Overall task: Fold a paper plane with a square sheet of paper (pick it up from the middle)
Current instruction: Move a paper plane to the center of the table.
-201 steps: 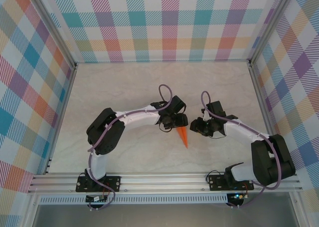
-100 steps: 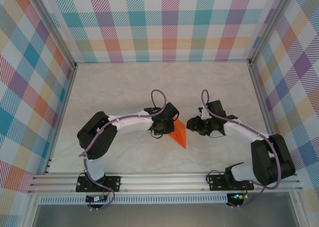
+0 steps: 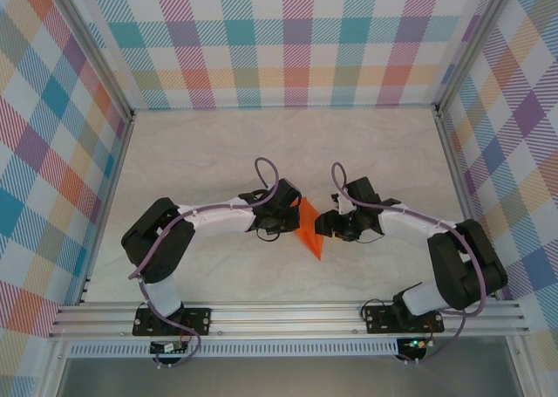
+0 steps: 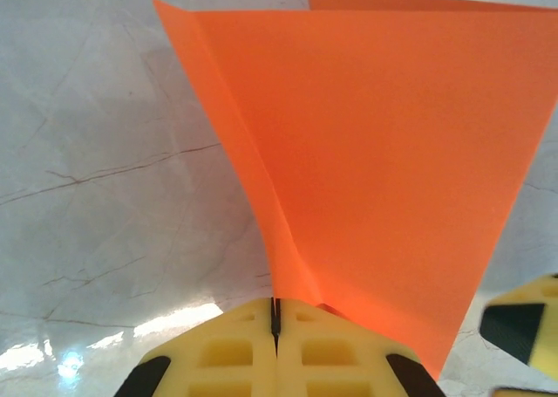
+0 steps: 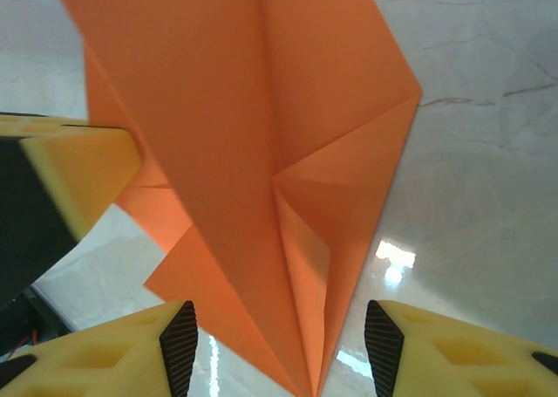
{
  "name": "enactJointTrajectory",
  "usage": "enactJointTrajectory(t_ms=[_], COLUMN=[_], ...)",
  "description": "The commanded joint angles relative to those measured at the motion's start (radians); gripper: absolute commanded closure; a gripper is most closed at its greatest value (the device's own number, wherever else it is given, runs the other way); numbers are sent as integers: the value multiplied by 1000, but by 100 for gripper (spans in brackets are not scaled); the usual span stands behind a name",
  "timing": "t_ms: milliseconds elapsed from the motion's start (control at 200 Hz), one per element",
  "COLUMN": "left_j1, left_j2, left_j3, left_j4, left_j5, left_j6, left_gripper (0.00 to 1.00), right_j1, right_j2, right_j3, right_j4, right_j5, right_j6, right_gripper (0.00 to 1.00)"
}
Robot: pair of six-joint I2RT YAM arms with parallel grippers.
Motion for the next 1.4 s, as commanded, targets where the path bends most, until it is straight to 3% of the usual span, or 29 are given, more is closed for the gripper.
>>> enactJointTrajectory(t_ms=[0,425,945,1135,1395], left_j1=[15,17,19,19,20], left_j2=[-20,-22,-23,-21,-25], left_j3=[-14,-21,-18,-17,-31], left_j4=[18,12,12,13,9], left_j5=[21,19,18,18,16], left_j6=[27,22,16,15,15], left_gripper=[100,100,100,100,100], right_j1=[16,60,153,179,219], right_j2=[25,76,84,133,173], right_j3=[40,72,97,130,171], right_j4=[5,25,-30,-61,-93], right_j5=[1,-71,66,130,219], right_j6=[-34,-59,-106,-121,-118], right_gripper=[43,43,40,47,66])
